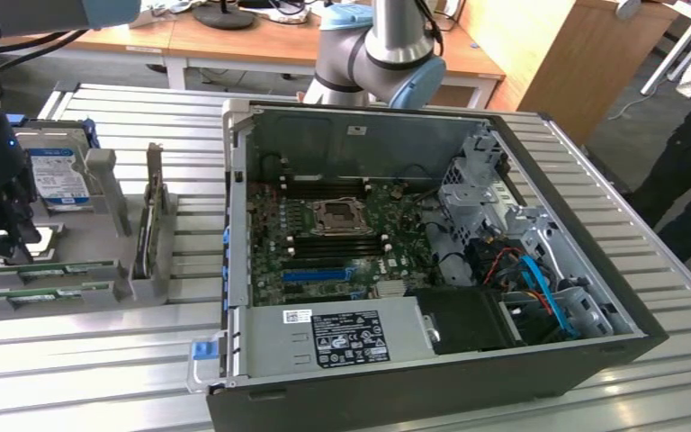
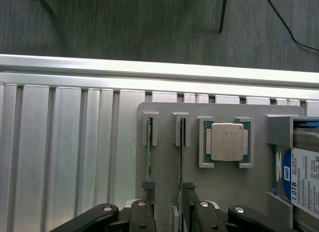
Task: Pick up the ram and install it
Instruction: 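Pick up the ram and move it above insertion slot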
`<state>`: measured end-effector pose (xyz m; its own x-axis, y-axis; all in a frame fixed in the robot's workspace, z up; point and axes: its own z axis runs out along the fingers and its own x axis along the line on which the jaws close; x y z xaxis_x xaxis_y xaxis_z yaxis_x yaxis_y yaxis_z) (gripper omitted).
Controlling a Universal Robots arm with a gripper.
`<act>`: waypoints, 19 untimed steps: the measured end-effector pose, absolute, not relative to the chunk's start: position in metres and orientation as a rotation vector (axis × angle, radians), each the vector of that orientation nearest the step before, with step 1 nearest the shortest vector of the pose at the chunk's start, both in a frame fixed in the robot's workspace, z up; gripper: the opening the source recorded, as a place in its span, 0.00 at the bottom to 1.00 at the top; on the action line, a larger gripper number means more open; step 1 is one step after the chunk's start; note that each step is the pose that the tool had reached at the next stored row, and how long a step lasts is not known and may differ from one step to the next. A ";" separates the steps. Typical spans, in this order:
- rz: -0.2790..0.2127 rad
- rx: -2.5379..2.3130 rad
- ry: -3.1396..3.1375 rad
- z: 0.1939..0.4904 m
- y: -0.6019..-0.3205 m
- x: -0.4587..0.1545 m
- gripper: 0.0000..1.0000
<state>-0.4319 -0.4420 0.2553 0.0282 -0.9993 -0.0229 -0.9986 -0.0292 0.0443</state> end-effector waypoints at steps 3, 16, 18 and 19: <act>-0.074 2.241 -2.178 0.255 -0.444 -0.432 0.36; -0.074 2.241 -2.178 0.255 -0.454 -0.432 0.36; -0.074 2.241 -2.178 0.255 -0.454 -0.432 0.36; -0.074 2.241 -2.178 0.255 -0.454 -0.432 0.36</act>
